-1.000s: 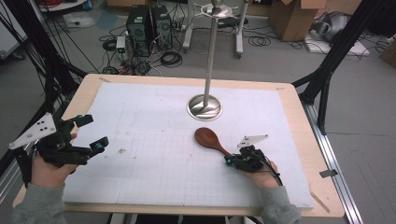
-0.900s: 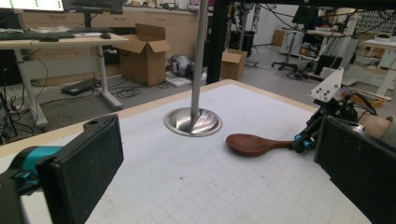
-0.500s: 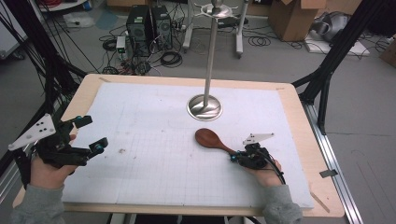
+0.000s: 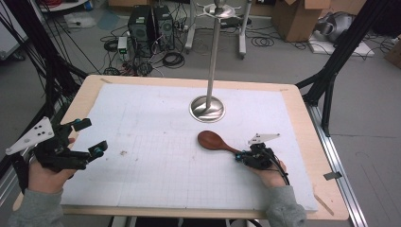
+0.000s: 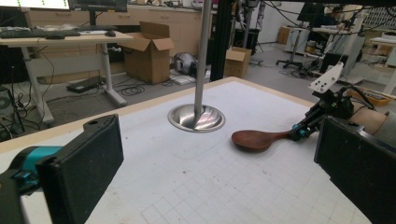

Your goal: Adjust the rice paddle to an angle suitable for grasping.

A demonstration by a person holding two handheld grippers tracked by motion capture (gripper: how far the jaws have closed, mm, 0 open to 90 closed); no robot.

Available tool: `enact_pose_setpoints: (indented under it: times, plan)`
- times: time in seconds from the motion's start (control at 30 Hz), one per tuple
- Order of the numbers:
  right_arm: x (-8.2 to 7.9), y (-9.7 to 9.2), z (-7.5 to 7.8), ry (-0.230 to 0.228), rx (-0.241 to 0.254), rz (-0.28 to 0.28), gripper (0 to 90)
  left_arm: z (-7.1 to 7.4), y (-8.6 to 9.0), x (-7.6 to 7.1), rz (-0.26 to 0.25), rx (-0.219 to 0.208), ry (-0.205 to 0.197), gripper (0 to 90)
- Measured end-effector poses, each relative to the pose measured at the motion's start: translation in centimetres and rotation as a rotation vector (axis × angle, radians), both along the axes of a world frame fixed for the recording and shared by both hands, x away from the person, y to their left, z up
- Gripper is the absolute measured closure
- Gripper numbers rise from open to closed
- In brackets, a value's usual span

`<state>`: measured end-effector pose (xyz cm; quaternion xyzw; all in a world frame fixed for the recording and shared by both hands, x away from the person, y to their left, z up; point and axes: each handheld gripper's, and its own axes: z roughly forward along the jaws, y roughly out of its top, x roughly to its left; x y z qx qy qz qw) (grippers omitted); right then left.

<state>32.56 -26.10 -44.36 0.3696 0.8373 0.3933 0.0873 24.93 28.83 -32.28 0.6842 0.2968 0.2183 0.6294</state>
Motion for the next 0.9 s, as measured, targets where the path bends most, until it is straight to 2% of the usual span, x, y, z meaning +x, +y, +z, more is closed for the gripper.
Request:
enact_pose_setpoints:
  times: [0.1,0.13,0.2,0.23,0.3,0.37,0.4,0.5,0.63,0.77,0.83,0.9]
  plan:
    - [-0.1,0.1,0.1,0.006,0.015,0.001,89.7,0.0,0.0,0.0,0.0,0.001,0.001,1.8]
    - [-0.2,0.1,0.6,-0.007,0.044,0.004,89.7,0.0,0.0,0.1,0.0,0.001,0.002,1.8]
    - [-0.3,0.1,1.0,-0.023,0.049,0.004,89.7,-0.1,-0.1,0.1,-0.002,-0.001,0.004,1.8]
    - [-0.4,0.3,1.8,-0.045,0.073,0.005,89.7,-0.1,0.0,0.2,-0.002,0.003,0.005,1.8]
    - [-0.4,0.5,2.6,-0.069,0.092,0.015,89.7,-0.3,-0.2,0.3,-0.002,0.005,0.014,1.8]
    - [-0.3,0.8,3.0,-0.083,0.102,0.021,89.7,-0.4,-0.3,0.3,-0.002,0.008,0.017,1.8]
    - [0.0,1.3,3.4,-0.1,0.108,0.039,89.7,-0.4,-0.4,0.3,-0.003,0.011,0.019,1.8]
    - [0.7,2.0,3.7,-0.106,0.085,0.046,89.7,-0.4,-0.6,0.3,-0.007,0.014,0.016,1.8]
    - [1.5,2.3,3.7,-0.104,0.091,0.035,89.7,-0.4,-0.6,0.3,-0.007,0.013,0.018,1.8]
    - [3.0,2.4,3.2,-0.09,0.098,0.007,89.7,-0.5,-0.5,0.4,-0.005,0.013,0.022,1.8]
    - [3.3,2.5,3.1,-0.08,0.095,-0.003,89.7,-0.5,-0.5,0.3,-0.005,0.014,0.021,1.8]
    - [4.1,2.9,2.8,-0.078,0.079,-0.008,89.7,-0.5,-0.4,0.3,-0.005,0.012,0.02,1.8]
